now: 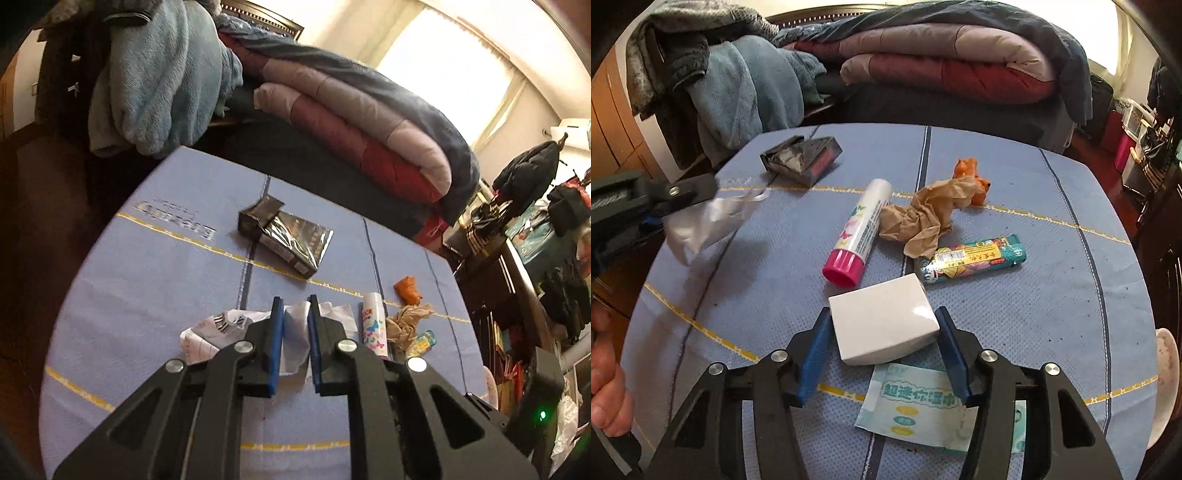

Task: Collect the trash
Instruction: 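Carry the tissue and white box over the wastebasket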

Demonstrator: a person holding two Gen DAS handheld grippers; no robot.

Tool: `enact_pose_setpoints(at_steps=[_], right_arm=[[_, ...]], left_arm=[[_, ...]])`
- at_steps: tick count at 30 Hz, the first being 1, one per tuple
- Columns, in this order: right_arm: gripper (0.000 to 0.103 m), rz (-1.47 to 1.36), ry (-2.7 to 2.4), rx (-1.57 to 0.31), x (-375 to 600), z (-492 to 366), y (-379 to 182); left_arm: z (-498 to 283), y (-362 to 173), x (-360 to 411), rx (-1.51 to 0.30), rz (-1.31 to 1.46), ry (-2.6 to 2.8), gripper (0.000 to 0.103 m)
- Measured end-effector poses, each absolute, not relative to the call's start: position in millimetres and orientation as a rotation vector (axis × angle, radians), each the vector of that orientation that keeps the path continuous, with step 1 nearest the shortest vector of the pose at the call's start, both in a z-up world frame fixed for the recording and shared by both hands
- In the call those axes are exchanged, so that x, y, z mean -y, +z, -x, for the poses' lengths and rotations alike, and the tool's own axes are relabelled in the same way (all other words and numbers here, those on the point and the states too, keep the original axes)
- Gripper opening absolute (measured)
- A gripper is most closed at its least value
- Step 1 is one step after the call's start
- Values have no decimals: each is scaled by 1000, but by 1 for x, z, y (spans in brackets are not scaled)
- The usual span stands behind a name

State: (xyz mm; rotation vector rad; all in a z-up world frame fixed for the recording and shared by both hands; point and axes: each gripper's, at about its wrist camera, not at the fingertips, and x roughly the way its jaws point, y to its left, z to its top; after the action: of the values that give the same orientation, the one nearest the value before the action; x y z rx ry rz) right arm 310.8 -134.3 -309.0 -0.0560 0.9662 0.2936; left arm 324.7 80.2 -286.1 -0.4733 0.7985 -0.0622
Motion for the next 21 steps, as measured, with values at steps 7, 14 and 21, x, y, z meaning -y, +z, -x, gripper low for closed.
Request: enact_pose_setpoints(at_steps=[7, 14, 21], right_arm=[[56, -7, 307, -922, 154, -297, -286], [56, -55, 279, -892, 183, -280, -270], [56, -93, 247, -869, 213, -265, -261]], left_arm=[[-306, -262, -72, -744, 430, -90, 14], [-293, -235, -40, -695, 358, -150, 14], [-286, -219, 0, -680, 296, -215, 14]])
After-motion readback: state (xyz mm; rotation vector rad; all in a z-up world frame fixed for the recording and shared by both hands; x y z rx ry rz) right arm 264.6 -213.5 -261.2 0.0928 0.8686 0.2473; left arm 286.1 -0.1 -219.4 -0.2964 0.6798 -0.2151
